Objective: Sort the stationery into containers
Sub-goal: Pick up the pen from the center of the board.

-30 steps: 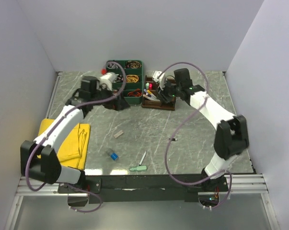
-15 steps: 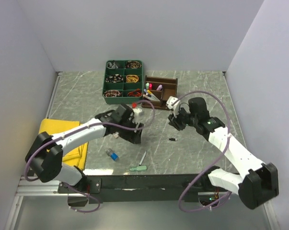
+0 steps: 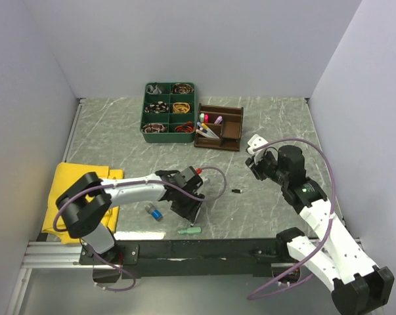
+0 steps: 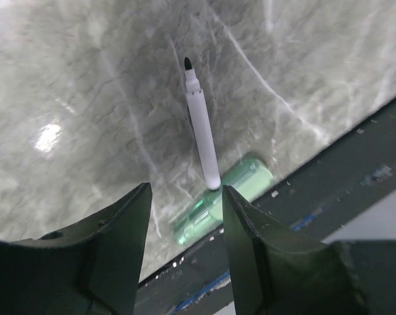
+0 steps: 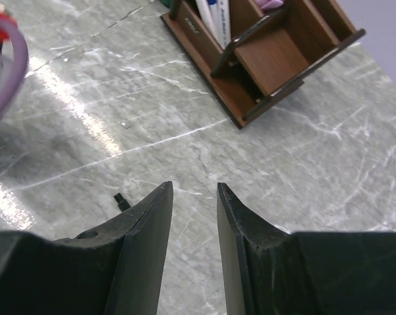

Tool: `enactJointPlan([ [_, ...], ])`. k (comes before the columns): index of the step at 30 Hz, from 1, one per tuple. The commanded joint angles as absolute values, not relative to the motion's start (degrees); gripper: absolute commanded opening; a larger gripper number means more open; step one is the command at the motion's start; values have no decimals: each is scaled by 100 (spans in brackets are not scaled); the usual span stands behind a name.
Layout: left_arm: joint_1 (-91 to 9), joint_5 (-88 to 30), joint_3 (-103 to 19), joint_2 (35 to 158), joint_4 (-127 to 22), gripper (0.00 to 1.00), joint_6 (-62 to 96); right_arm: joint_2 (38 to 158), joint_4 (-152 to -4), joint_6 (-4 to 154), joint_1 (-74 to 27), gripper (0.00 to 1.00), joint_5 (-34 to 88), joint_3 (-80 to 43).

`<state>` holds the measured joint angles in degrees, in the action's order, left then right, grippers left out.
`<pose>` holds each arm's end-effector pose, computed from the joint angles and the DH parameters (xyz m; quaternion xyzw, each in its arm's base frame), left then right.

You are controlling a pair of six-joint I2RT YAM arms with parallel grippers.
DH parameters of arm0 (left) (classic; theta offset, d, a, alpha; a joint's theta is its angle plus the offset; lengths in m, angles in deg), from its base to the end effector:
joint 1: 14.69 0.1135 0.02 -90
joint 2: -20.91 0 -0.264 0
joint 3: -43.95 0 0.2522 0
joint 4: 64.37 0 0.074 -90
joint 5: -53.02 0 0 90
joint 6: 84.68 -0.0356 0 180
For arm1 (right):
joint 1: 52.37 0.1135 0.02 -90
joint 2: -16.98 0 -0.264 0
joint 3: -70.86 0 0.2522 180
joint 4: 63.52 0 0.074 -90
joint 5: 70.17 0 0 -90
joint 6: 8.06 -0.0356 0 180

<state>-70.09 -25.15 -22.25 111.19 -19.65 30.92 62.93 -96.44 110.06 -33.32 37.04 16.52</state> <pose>0.1592 -0.2436 0.1731 0.2697 0.9400 -0.1959 0.0733 0.1707 0.0701 0.2952 -0.4069 0.7299 0.0832 0.5429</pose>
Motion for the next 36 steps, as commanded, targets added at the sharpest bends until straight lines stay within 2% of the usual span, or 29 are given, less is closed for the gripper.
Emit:
enactJointPlan([
  [1,-7173,-2880,-2579,11407,-1985,52,3318,5988,-9398,11015,-3470,41,3547,1746],
  [9,-7463,-3285,-2869,12057,-1880,52,3362,5433,-9390,11200,-3664,41,3749,2123],
  [13,-7691,-3566,-2826,12373,-1801,42,3476,5188,-9381,11357,-3699,40,3732,2247],
  [23,-8210,-3847,-2185,12831,-1739,38,3853,4502,-9372,11710,-3752,40,3679,2598],
  [26,-8369,-3874,-1947,12813,-1853,30,3951,4431,-9451,11692,-3752,40,3714,2677],
  [30,-8404,-3830,-1955,12936,-1923,10,3872,4422,-9521,11797,-3787,40,3881,2836],
  [33,-8308,-3769,-1981,12980,-2011,1,3793,4632,-9731,12077,-3857,41,4170,2819],
  [36,-8080,-3795,-2095,12876,-2169,1,3389,5027,-10151,12638,-4024,44,4749,2757],
])
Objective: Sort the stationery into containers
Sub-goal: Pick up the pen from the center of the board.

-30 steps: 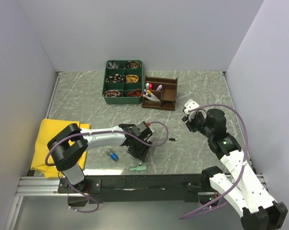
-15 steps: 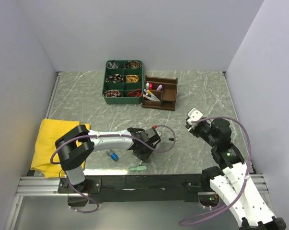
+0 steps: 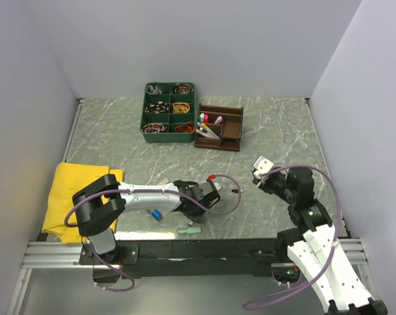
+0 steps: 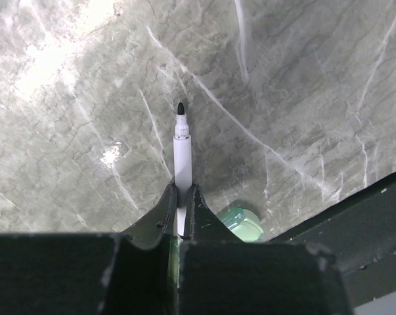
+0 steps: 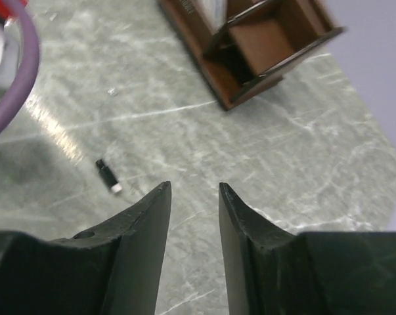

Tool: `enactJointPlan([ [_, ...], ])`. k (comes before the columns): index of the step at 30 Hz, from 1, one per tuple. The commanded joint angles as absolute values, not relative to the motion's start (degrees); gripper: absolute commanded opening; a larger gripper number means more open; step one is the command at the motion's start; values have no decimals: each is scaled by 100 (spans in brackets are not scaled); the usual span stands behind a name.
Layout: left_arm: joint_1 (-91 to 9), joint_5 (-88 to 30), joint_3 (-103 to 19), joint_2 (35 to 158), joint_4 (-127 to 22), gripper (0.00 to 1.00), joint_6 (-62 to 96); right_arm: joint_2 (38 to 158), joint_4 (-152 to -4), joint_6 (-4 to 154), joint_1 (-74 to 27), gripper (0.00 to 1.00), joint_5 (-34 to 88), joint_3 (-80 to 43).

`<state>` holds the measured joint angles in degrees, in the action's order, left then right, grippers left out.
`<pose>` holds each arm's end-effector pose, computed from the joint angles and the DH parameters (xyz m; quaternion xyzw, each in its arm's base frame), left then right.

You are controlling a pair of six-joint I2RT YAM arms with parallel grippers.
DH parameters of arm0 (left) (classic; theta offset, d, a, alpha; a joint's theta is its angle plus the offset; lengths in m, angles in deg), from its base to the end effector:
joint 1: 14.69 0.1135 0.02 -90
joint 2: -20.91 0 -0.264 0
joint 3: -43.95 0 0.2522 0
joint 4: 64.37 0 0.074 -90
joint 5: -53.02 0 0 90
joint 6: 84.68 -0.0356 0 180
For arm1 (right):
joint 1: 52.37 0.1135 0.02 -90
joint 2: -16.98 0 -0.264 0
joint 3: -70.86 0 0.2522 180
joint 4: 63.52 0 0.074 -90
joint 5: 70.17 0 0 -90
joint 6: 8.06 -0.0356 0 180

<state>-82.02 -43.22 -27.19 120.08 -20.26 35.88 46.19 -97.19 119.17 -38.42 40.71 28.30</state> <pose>0.1262 -0.2922 0.1515 0.3031 0.9387 -0.0816 0.1423 0.1285 0.0450 0.2633 -0.4420 0.6833 0.0323 0.5803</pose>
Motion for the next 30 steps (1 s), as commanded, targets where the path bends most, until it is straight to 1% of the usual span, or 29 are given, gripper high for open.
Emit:
enactJointPlan([
  [1,-7966,-3769,-2148,12823,-2222,1,3249,5185,-10285,12789,-4059,47,5064,2679],
  [3,-7772,-3848,-2394,12683,-2379,1,2968,5730,-10792,13236,-4147,50,5365,2521],
  [5,-7701,-3926,-2631,12655,-2424,1,2414,6352,-11277,13702,-4261,51,5943,2213],
  [8,-7290,-3883,-2589,12594,-2503,1,2228,7003,-11876,14564,-4323,51,6489,2028],
  [9,-7192,-3787,-2545,12533,-2530,1,2228,7119,-11929,14836,-4323,51,6578,2010],
  [12,-6867,-3655,-2386,12392,-2697,1,2298,7418,-11641,14891,-4323,53,6764,2010],
  [16,-6629,-3382,-2316,12243,-2714,1,2351,7998,-11798,15409,-4306,53,6755,1756],
  [22,-6391,-3092,-2228,12102,-2706,1,2474,8719,-11333,15682,-4227,53,6553,1588],
  [24,-6339,-3057,-2254,12075,-2688,1,2509,9000,-11244,15761,-4165,52,6466,1527],
  [28,-6268,-2943,-2394,12075,-2662,1,2579,9747,-11551,15674,-4042,47,6368,852],
  [30,-6251,-2837,-2447,12093,-2644,1,2667,10020,-11543,15586,-3989,46,6272,675],
])
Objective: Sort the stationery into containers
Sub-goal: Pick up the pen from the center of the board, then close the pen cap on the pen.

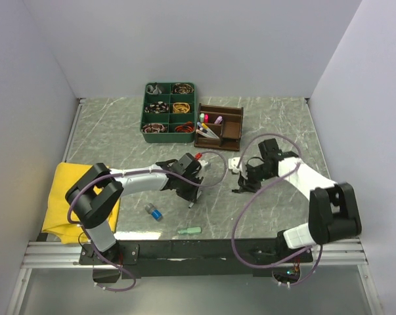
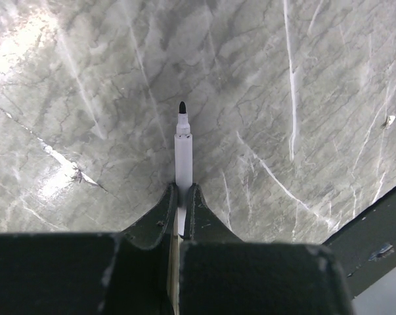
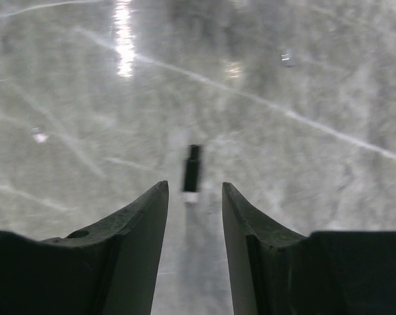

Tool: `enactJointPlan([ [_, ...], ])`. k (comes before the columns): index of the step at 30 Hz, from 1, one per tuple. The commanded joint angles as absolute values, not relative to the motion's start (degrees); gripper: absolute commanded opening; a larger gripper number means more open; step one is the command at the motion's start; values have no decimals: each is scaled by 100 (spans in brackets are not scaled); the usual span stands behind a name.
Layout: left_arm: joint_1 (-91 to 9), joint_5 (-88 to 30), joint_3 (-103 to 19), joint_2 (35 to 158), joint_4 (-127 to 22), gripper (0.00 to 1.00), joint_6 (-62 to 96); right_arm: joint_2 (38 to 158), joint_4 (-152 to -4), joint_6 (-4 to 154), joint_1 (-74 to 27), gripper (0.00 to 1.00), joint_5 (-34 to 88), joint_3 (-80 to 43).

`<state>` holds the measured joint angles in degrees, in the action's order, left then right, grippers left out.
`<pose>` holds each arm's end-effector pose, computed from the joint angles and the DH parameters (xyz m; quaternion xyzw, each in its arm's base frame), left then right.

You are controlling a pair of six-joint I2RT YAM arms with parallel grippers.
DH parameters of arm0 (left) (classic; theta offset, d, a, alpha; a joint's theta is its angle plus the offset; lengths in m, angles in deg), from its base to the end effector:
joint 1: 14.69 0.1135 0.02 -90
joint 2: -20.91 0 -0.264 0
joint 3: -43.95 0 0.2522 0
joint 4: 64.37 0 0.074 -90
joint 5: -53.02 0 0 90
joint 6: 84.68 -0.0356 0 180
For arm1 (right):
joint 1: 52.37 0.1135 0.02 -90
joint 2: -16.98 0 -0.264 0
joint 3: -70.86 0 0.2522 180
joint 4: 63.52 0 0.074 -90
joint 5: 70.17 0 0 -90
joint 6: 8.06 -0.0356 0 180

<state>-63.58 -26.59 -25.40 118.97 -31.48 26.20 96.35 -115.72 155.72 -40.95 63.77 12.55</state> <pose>0.2122 -0.2529 0.1578 0.2552 0.9314 -0.2117 0.1502 0.2258 0.0708 0.1869 -0.6611 0.6385 0.2468 0.3071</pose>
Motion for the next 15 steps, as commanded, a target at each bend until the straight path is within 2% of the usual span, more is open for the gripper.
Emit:
enactJointPlan([
  [1,-6251,-2802,-2491,12093,-2644,1,2694,10056,-11499,15568,-3954,46,6185,657],
  [10,-6084,-2731,-2553,12119,-2679,1,2773,10232,-11719,15603,-3418,46,5305,709],
  [15,-5970,-2679,-2588,12145,-2662,1,2808,10275,-11359,15252,-3251,46,4929,788],
])
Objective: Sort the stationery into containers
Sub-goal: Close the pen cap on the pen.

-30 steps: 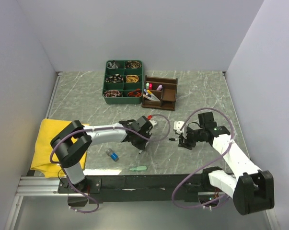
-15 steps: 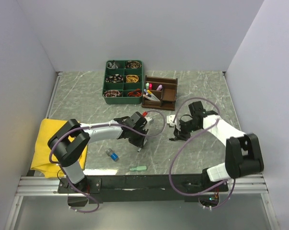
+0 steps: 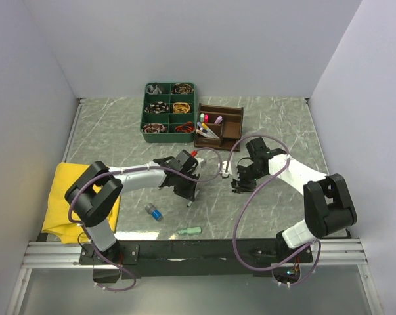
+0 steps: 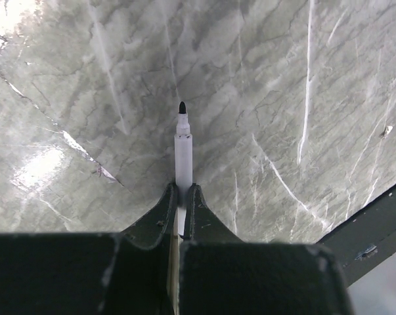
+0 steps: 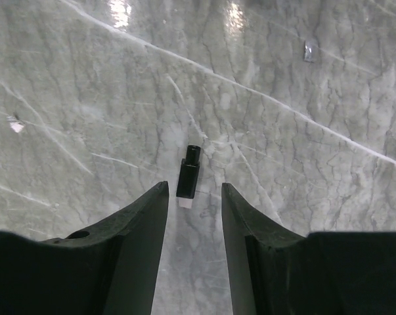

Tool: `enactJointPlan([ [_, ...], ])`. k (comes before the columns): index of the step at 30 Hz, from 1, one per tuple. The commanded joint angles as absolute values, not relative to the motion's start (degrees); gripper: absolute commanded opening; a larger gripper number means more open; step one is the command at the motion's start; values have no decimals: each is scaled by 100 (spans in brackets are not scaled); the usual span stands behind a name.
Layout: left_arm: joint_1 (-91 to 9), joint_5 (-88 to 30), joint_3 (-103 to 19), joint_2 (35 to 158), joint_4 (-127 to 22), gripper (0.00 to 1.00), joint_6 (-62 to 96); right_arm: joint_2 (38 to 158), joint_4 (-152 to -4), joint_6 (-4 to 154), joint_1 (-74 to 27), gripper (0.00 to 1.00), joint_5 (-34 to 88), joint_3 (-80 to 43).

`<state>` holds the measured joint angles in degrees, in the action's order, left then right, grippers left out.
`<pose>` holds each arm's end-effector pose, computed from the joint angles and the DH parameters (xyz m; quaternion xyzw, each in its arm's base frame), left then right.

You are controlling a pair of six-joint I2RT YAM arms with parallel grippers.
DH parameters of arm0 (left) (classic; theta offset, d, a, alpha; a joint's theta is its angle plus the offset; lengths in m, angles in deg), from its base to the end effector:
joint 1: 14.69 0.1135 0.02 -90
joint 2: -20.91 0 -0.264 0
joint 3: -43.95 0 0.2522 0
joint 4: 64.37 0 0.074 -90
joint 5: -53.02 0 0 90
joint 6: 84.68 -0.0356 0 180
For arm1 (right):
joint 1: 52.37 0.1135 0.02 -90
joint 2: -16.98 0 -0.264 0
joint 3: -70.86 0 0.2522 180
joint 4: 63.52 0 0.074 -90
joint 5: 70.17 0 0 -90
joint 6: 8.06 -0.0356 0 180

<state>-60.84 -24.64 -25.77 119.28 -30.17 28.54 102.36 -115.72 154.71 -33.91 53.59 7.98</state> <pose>0.2227 -0.2428 0.1570 0.2168 0.9421 -0.2187 0.1324 0.2395 0.1008 0.1802 -0.7048 0.6358 0.1979 0.2447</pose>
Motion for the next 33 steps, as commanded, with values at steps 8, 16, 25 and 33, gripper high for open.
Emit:
enactJointPlan([
  [8,-5767,-2608,-2571,12181,-2662,1,2826,10442,-11296,15181,-2917,45,4593,850],
  [16,-5671,-2582,-2518,12119,-2679,1,2826,10697,-11385,15172,-2776,41,4347,735],
  [25,-5609,-2520,-2509,12137,-2767,1,2782,10759,-11323,15173,-2776,29,4101,850],
  [33,-5548,-1451,-3305,12084,-2331,1,1659,10031,-11604,15296,-2811,8,4575,596],
])
